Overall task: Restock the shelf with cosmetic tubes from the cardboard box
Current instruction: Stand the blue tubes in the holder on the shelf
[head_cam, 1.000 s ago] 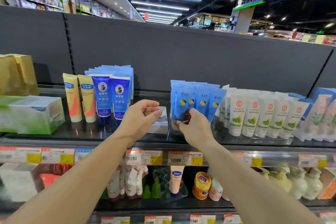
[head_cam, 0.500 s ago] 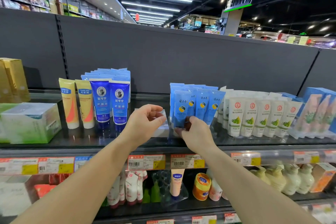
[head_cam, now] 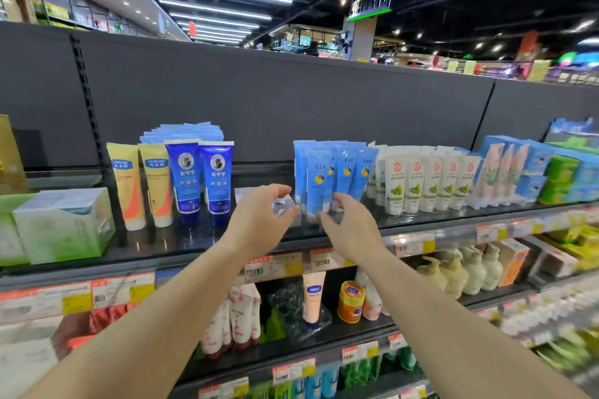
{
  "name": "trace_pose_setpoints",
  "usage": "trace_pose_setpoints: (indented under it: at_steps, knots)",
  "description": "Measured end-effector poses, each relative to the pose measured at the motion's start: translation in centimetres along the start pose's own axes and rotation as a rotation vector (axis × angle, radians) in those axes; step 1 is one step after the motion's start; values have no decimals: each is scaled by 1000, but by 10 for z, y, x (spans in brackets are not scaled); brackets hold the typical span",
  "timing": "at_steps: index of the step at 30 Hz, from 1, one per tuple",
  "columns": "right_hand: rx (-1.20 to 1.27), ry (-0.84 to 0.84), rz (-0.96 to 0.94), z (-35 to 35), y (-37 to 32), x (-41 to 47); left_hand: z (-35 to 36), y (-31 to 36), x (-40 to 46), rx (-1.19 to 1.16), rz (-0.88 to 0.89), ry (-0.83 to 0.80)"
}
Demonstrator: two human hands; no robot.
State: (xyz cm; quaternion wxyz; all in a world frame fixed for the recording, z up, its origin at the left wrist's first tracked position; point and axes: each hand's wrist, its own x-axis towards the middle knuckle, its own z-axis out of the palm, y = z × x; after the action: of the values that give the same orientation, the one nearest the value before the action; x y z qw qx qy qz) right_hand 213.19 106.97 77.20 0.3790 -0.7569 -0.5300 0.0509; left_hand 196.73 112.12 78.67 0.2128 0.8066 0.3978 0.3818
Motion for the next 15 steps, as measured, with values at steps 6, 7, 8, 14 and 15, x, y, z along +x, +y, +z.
trace_pose_setpoints:
  at_steps: [6, 7, 8, 14, 15]
  knots:
    - [-318, -25, -111, -10, -23, -51, -24, 9, -52, 420, 41, -53]
    - [-341, -45, -114, -11, -27, -63, -28, 11, -66, 476, 34, -48]
    - [-358, -65, -123, -11, -32, -76, -33, 11, -81, 514, 25, -42]
    - [-328, -180, -162, 5, -68, -165, -67, -8, -173, 575, -88, -81]
    - [-325, -189, -176, 10, -76, -178, -77, -12, -186, 578, -86, -62]
